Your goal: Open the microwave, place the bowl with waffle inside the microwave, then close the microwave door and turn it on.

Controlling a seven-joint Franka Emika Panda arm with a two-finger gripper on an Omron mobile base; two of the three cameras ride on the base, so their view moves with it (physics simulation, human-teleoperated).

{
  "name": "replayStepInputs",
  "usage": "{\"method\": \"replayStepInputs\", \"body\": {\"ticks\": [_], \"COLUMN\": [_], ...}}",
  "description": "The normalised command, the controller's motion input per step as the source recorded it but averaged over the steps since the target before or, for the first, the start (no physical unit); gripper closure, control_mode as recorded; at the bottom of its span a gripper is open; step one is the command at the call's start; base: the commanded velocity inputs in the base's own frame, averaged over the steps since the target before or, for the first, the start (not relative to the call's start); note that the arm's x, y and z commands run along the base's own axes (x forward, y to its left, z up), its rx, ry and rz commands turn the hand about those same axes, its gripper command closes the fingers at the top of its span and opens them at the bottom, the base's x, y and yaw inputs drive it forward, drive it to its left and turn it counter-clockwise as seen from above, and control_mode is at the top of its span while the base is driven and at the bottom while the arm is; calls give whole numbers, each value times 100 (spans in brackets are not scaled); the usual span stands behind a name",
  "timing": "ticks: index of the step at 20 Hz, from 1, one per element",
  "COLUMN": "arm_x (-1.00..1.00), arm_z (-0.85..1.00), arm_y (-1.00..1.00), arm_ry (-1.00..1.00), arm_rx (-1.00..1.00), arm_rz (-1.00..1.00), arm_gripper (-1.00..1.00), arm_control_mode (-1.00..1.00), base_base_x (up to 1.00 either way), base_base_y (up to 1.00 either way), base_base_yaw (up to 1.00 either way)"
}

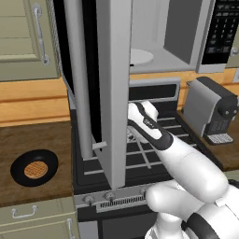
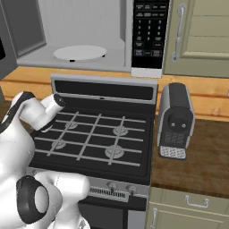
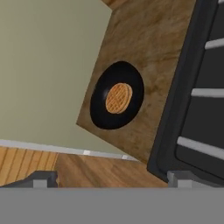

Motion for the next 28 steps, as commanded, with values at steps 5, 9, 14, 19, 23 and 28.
{"method": "replayStepInputs", "body": {"ticks": [5, 9, 14, 19, 23, 28], "arm_x": [0, 9, 10, 32, 28, 32], "arm_z": [-18, -30, -29, -36, -37, -40], "arm_y": [18, 44, 43, 41, 41, 33], "arm_ry": [0, 4, 5, 3, 0, 3], "arm_rx": [-4, -8, -5, -1, 0, 0], "arm_rz": [0, 0, 0, 0, 0, 0], "arm_gripper": [-100, -100, -100, -100, -100, -100], "arm_control_mode": [-100, -100, -100, -100, -100, -100], "base_base_x": [0, 0, 0, 0, 0, 0], "base_base_y": [0, 0, 0, 0, 0, 0], "base_base_yaw": [0, 0, 0, 0, 0, 0]}}
